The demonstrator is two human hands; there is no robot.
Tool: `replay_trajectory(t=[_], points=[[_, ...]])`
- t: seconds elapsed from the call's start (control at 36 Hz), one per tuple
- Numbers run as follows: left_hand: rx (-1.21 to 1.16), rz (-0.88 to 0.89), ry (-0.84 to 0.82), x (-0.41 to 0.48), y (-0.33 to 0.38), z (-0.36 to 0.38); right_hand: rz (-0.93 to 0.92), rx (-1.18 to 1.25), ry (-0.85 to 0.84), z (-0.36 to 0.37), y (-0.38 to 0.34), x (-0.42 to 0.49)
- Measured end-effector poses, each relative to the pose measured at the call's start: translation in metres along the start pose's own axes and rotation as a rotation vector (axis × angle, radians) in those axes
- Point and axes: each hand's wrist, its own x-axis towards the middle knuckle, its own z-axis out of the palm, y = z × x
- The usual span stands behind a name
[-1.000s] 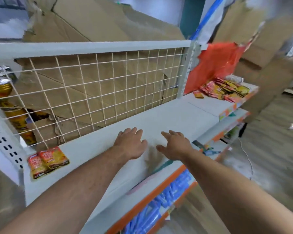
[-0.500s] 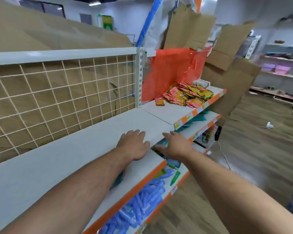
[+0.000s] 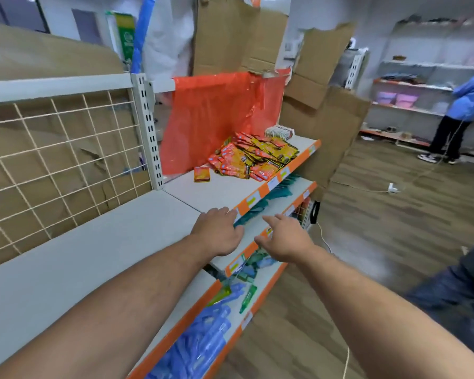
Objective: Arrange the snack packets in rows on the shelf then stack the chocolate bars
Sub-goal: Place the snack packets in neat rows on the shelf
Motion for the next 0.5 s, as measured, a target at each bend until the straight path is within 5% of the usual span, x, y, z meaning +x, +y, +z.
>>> replay_trajectory(t=[0.5], points=[[-0.025,0.106,-0.013,0.245,-0.003,0.006,0.057,-0.031,0.038,-0.036,0.083,0.217]])
